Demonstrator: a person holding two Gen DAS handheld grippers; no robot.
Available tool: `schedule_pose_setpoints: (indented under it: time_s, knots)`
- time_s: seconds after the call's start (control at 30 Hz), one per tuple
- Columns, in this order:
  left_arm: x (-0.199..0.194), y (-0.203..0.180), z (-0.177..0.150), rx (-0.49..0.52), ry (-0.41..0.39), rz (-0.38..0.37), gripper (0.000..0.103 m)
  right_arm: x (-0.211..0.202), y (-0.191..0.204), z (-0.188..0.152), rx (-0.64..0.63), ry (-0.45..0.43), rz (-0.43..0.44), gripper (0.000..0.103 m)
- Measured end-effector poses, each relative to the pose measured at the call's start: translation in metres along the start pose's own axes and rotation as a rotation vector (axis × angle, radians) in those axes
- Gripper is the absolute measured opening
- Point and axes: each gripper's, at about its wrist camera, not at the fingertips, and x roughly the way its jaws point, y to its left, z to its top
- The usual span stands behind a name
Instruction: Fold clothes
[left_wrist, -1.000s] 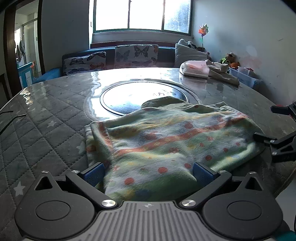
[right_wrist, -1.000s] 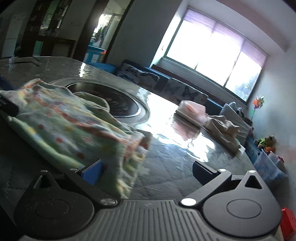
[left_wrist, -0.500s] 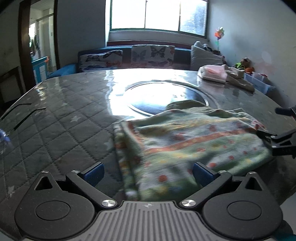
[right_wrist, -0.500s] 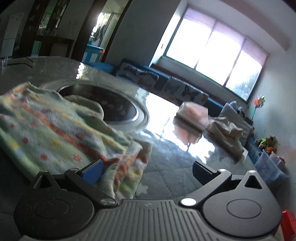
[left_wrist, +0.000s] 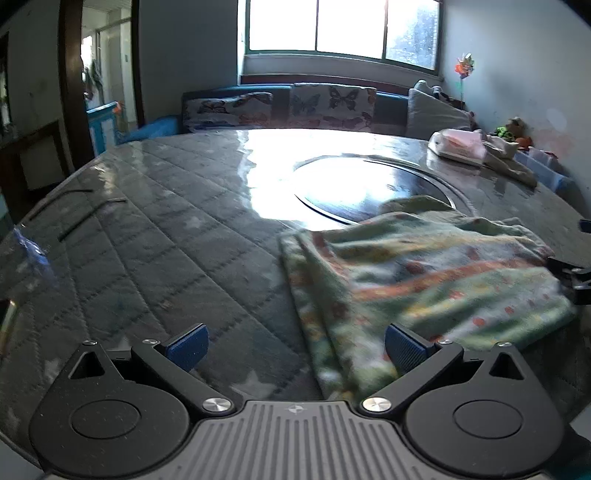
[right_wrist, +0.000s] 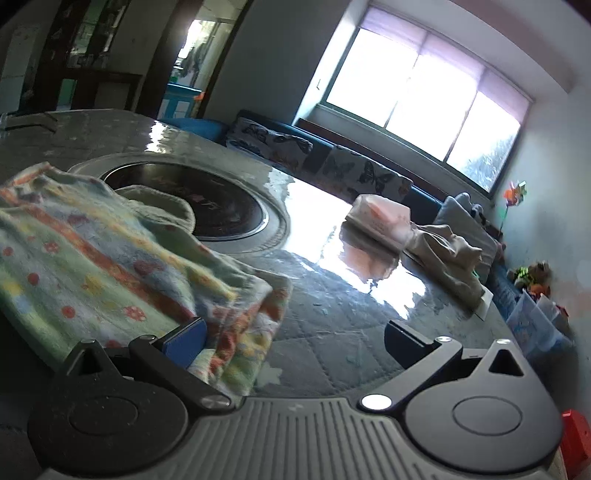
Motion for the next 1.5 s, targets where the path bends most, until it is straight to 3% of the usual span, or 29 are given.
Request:
schedule_pose_setpoints:
  time_s: [0.3, 0.77, 0.93, 1.1, 1.27, 1.5]
  knots:
    - [0.003, -0.017, 0.026, 0.033, -0.074, -0.015, 0.103, 0.016, 0.001, 0.011, -0.027, -0.010, -0.008, 0.103]
    - [0.038, -0.035, 0.042, 0.078, -0.060, -0.044, 0.103, 0.036, -0.004, 0.014, -0.052, 0.008, -0.029, 0.103]
    - [0.045, -0.032, 0.045, 0.064, -0.053, -0.032, 0.103, 0.039, -0.008, 0.023, -0.069, -0.008, -0.063, 0.103]
    - [0.053, -0.029, 0.048, 0.049, -0.045, -0.019, 0.103, 0.059, -0.008, 0.024, -0.084, 0.033, -0.065, 0.103]
    - [0.058, -0.021, 0.052, 0.017, -0.024, -0.003, 0.103, 0.054, -0.011, 0.029, -0.081, 0.005, -0.075, 0.103]
    - [0.071, -0.005, 0.056, -0.058, 0.019, 0.062, 0.103, 0.057, -0.009, 0.024, -0.065, 0.019, -0.060, 0.103]
